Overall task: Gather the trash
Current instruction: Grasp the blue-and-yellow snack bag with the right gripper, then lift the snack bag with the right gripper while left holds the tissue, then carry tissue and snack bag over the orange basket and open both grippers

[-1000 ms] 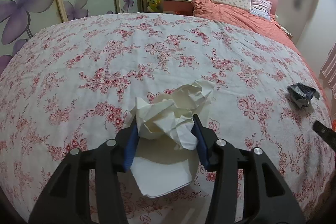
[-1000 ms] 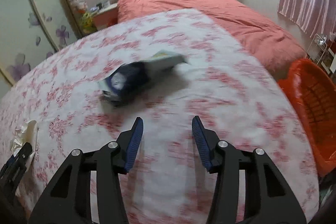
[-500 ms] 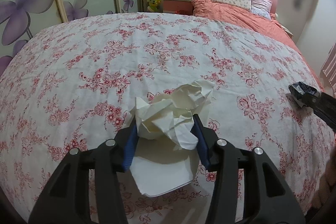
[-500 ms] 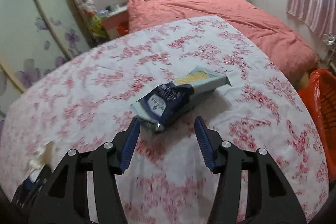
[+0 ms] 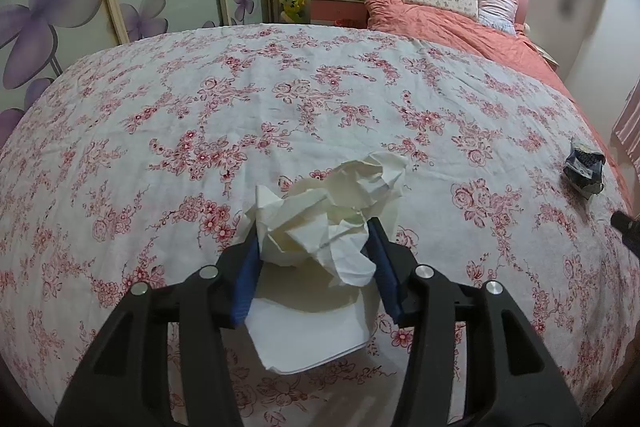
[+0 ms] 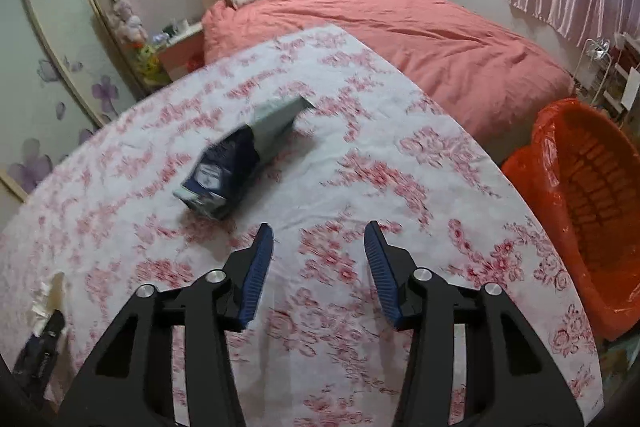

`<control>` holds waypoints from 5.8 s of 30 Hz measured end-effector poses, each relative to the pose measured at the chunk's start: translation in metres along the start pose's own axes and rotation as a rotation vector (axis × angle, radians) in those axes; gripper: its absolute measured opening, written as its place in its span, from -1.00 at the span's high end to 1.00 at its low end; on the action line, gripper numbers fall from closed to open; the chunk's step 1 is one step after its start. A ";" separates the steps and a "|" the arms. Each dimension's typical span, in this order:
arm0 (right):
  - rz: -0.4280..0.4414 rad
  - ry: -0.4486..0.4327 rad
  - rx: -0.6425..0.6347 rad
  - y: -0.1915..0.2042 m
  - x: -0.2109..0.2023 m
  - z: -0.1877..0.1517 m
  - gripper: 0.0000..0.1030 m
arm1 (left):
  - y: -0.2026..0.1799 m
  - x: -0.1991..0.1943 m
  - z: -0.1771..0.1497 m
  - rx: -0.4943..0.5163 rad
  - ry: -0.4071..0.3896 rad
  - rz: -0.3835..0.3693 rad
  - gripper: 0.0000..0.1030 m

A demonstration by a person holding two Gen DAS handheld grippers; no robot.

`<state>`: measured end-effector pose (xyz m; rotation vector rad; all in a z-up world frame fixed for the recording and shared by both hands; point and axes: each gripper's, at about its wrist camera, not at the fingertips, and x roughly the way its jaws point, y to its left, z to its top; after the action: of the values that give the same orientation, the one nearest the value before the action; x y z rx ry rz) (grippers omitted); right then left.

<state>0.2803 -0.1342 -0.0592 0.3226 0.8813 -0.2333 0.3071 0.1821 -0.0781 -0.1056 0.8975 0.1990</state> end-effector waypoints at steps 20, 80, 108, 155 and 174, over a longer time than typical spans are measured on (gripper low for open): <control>-0.102 -0.009 -0.015 0.066 0.055 0.028 -0.01 | 0.000 0.000 0.000 -0.002 0.000 -0.002 0.03; 0.123 0.010 -0.240 -0.010 -0.010 -0.037 0.44 | 0.010 -0.010 -0.002 -0.015 -0.040 -0.089 0.42; 0.186 -0.045 -0.212 -0.023 -0.049 -0.041 0.46 | -0.014 -0.050 0.007 0.069 -0.167 -0.097 0.44; 0.090 -0.284 0.056 -0.199 -0.138 -0.026 0.48 | -0.303 -0.175 -0.066 0.420 -0.171 -0.620 0.43; 0.025 -0.241 0.155 -0.270 -0.103 -0.015 -0.03 | -0.421 -0.131 -0.099 0.560 -0.029 -0.667 0.05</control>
<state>0.1172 -0.3722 -0.0356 0.4393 0.6220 -0.3118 0.2422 -0.2631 -0.0334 0.1215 0.8173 -0.6680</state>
